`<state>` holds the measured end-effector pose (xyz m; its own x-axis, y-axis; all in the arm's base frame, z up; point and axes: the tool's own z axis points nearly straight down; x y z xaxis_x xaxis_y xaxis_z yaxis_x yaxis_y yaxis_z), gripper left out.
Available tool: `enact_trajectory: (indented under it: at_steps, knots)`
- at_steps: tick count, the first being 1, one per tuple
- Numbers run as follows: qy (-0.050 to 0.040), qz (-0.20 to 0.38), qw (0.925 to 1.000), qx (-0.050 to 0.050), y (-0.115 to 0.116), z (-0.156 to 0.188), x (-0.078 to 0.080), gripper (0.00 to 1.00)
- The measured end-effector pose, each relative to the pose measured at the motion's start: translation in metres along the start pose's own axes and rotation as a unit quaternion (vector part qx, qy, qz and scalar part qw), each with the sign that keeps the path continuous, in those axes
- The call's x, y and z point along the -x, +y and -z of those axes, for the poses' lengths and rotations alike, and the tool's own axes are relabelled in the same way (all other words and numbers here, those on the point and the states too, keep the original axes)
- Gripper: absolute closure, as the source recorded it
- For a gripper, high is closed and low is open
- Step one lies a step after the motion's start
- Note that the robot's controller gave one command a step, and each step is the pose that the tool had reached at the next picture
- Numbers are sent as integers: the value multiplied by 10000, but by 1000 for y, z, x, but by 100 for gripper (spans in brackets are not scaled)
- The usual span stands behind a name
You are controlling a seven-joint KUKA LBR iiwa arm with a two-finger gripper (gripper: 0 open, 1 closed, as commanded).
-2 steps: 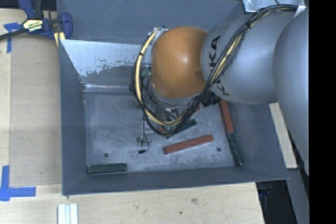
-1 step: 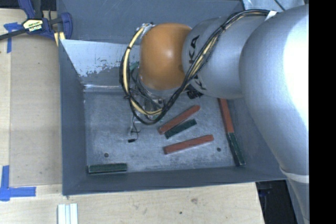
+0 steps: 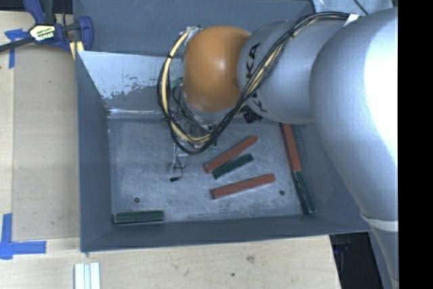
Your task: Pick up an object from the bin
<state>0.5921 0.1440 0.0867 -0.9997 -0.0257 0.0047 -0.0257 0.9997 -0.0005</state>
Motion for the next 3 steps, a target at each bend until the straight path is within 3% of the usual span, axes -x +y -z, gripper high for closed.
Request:
enact_trajectory:
  at_steps: [1, 2, 3]
  knots:
    - [-39, -320, 9995, 8, -52, 39, 17, 0]
    - [-75, -326, 9994, -3, -58, 22, 24, 0]
    - [-11, -540, 9985, 7, -81, 28, 19, 0]
